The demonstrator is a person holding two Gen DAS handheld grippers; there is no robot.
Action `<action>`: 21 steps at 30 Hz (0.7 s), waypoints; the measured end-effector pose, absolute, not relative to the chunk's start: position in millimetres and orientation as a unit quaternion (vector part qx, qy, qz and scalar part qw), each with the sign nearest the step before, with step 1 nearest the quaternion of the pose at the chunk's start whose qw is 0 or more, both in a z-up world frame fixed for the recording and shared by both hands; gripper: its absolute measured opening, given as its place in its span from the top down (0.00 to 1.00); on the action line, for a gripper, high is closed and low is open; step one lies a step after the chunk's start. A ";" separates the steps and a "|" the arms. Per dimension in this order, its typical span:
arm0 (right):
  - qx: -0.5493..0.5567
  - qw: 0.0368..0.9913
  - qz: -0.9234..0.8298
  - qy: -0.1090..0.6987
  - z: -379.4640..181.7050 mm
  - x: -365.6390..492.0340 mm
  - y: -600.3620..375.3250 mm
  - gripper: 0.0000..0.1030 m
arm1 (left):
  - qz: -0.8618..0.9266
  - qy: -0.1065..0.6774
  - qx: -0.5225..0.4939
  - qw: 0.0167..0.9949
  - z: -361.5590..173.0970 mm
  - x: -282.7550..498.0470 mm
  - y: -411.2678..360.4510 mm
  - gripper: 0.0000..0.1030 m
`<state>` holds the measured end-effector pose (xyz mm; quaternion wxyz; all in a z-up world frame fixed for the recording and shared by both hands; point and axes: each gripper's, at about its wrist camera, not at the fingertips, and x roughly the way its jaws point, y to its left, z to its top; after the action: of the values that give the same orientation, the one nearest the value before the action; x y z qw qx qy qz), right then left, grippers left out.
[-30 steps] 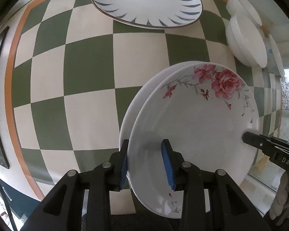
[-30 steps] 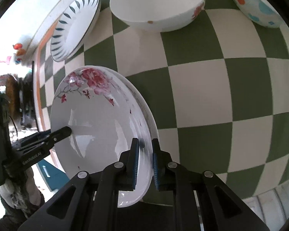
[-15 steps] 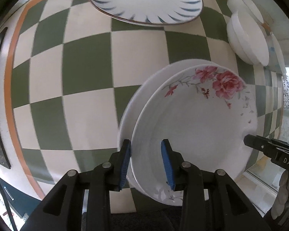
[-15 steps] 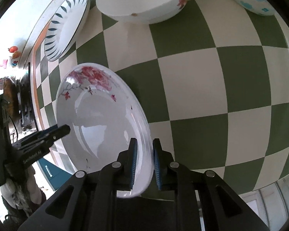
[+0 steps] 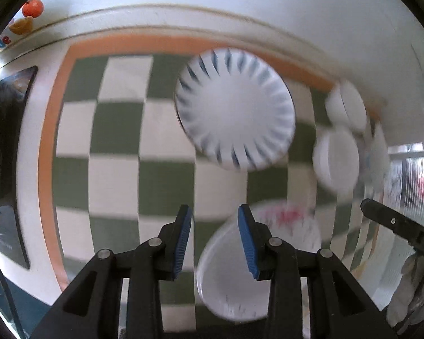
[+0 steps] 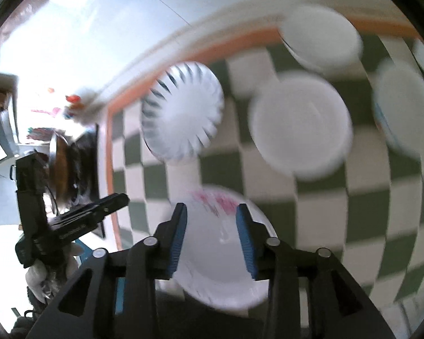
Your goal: Organize plates and bowls
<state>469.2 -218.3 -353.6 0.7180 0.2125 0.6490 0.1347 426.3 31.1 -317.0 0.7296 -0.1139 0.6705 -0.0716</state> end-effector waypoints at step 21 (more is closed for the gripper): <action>0.161 0.686 0.083 0.705 -461.9 622.0 -183.6 0.91 | -0.067 0.684 -0.080 0.722 -395.6 537.5 55.0 0.89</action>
<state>622.0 -183.6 -461.9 0.6859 0.1611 0.7048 0.0828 537.5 55.0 -395.6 0.7215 -0.0801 0.6845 -0.0669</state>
